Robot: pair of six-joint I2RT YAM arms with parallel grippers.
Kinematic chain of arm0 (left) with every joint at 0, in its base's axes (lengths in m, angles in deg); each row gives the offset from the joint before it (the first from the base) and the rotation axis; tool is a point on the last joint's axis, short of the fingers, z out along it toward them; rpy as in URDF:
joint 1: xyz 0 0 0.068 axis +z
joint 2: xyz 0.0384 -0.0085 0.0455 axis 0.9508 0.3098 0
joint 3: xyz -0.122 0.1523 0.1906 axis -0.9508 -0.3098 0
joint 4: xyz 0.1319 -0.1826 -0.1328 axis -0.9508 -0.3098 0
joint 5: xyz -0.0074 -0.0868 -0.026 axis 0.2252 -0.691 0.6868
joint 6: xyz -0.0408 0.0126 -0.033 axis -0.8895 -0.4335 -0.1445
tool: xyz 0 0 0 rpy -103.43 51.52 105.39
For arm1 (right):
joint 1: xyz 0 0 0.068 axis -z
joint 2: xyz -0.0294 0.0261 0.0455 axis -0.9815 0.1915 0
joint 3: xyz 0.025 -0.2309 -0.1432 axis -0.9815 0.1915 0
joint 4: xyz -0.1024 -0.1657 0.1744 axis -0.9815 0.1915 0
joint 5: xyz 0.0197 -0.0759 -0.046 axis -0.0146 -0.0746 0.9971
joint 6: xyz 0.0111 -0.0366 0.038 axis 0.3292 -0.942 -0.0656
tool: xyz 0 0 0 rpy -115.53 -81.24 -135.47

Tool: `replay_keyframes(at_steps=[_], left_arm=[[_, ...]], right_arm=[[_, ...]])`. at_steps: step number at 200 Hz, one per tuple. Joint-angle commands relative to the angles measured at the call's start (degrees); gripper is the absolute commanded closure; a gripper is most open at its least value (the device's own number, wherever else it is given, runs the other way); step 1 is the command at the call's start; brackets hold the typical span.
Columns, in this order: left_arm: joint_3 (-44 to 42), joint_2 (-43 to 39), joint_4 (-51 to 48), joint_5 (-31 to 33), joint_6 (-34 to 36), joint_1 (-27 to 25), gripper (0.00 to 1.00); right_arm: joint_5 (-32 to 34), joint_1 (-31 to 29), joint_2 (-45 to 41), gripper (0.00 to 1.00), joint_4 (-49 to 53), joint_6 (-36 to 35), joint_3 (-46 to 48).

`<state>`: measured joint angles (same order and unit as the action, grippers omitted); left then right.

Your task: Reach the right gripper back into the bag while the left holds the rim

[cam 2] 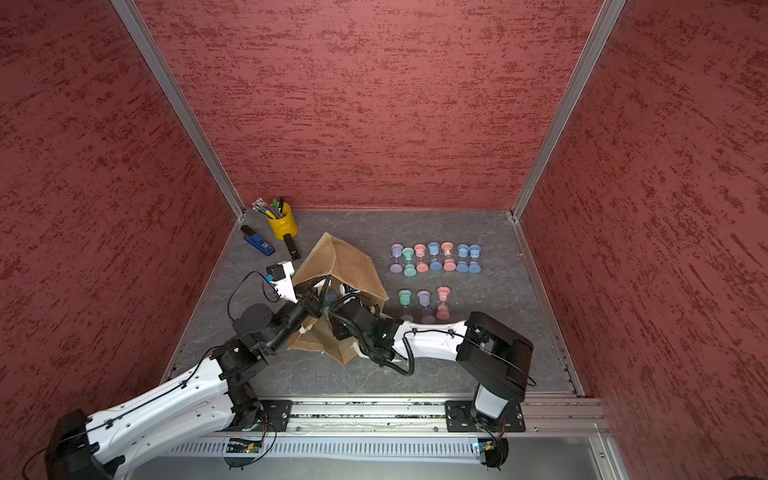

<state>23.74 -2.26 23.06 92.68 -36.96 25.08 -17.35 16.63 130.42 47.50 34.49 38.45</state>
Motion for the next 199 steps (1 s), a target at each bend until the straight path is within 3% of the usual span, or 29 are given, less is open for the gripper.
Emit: replay_keyframes(at_steps=[1,28,76,112,137,175,199], left_arm=[[-0.18,0.14,4.89,-3.69,-0.31,0.29,1.00],[0.16,0.13,4.13,-2.65,-2.37,0.47,1.00],[0.32,-0.29,3.41,-3.95,-4.11,0.81,1.00],[0.54,0.06,4.29,-5.16,-5.94,1.26,1.00],[0.79,0.58,4.74,-5.96,-7.08,1.52,1.00],[0.89,0.47,4.84,-7.11,-8.89,2.83,1.00],[1.30,0.40,4.86,-8.07,-9.94,3.84,1.00]], right_arm=[[-1.68,-0.02,2.96,0.39,-9.67,4.95,-2.28],[3.64,-2.08,6.96,0.38,-19.67,-5.45,-1.77],[10.22,-2.04,13.76,0.26,-18.05,-14.49,-7.36],[13.50,-1.23,19.82,0.23,-13.58,-12.81,-14.39],[11.30,-0.79,24.49,0.24,-12.66,-12.82,-18.68],[3.09,0.17,29.10,0.31,-22.94,-12.62,-18.51],[3.96,0.45,32.37,0.36,-16.11,-9.62,-23.70]])
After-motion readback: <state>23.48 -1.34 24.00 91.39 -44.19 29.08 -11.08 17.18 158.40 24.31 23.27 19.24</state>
